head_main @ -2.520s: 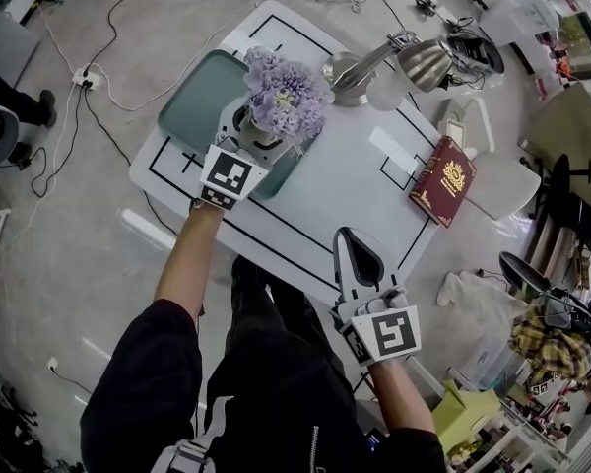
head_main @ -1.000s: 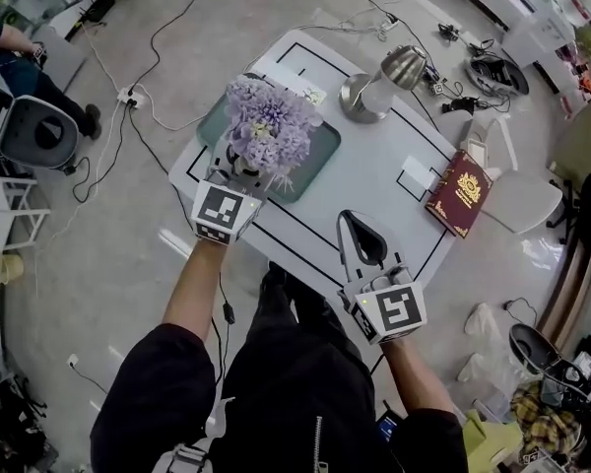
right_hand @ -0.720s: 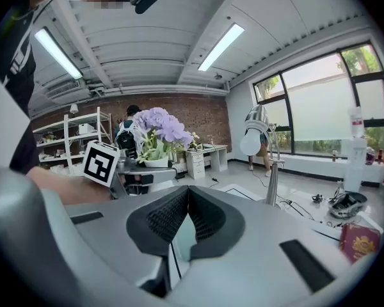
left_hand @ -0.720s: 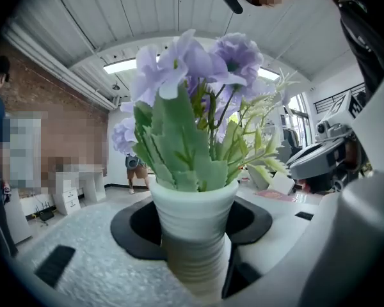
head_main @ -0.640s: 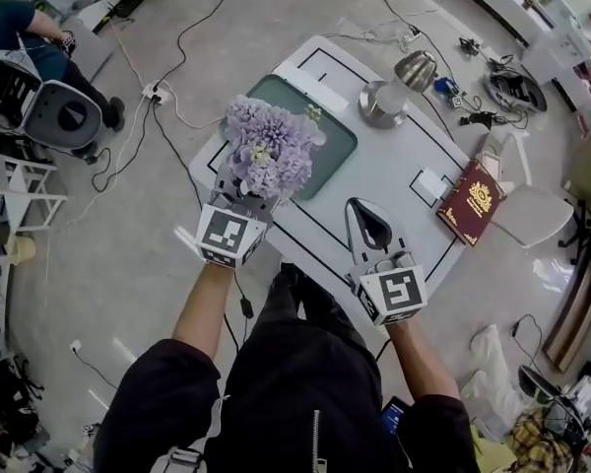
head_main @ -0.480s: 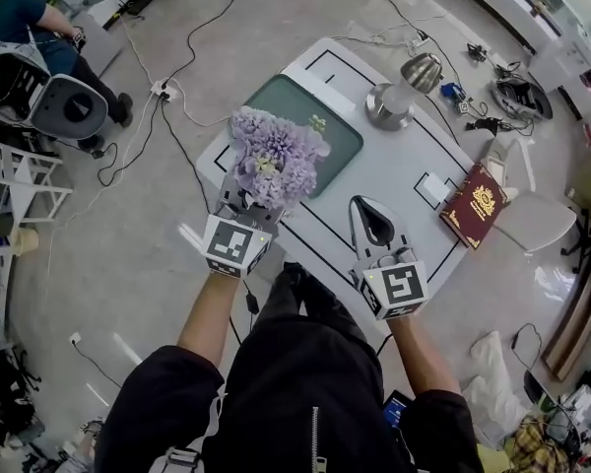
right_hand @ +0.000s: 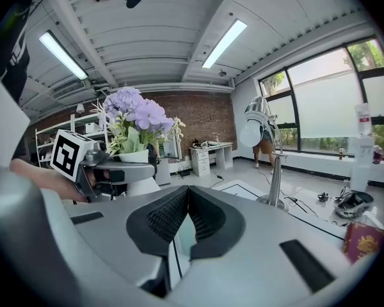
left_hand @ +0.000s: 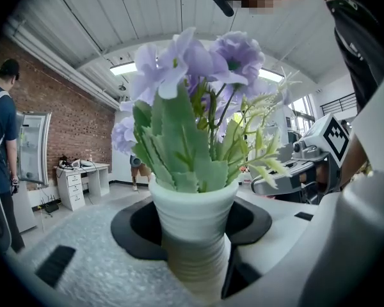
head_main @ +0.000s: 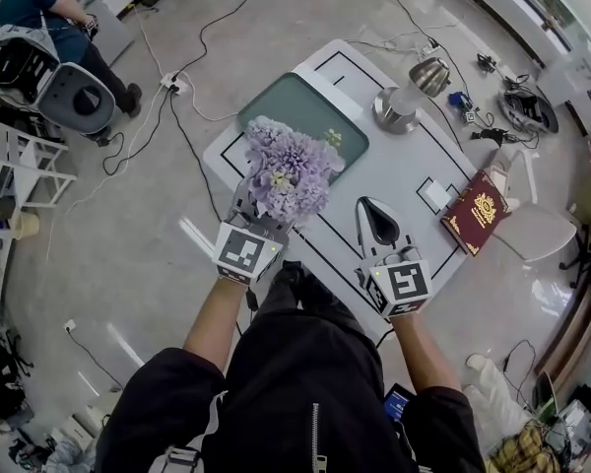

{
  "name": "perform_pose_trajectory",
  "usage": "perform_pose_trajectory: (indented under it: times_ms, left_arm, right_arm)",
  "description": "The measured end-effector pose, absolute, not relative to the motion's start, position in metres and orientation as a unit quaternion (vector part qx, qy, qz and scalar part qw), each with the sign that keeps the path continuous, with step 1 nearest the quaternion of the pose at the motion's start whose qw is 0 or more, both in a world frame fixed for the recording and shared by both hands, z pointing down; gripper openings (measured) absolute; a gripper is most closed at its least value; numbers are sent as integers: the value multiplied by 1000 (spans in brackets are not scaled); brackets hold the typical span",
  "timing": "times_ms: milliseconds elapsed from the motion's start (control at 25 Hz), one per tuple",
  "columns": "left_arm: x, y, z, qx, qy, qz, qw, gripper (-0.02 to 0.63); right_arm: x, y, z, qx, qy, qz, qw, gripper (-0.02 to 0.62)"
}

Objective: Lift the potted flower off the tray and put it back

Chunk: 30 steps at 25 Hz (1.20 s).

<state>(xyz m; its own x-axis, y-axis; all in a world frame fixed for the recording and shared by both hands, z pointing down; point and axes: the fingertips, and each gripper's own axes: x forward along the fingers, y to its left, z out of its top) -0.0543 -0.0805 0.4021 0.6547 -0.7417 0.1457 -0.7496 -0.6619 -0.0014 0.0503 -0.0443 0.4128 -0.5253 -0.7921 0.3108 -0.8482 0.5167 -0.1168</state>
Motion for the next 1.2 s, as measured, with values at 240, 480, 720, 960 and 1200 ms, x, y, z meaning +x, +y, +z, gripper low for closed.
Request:
perform_pose_trajectory:
  times_ms: [240, 480, 720, 960, 1200]
  left_arm:
    - [-50, -81, 391, 915, -401, 49, 22, 232]
    - [-46, -80, 396, 916, -396, 54, 19, 232]
    - [-49, -86, 403, 914, -400, 59, 30, 232]
    - [-50, -98, 412, 914, -400, 58, 31, 232]
    - [-52, -123, 421, 913, -402, 60, 31, 232]
  right_arm:
    - [51, -43, 412, 473, -864, 132, 110, 8]
    - [54, -42, 413, 476, -863, 132, 109, 8]
    - [56, -43, 413, 480, -860, 134, 110, 8]
    - [56, -48, 419, 484, -857, 139, 111, 8]
    - [58, -59, 425, 491, -851, 146, 115, 8]
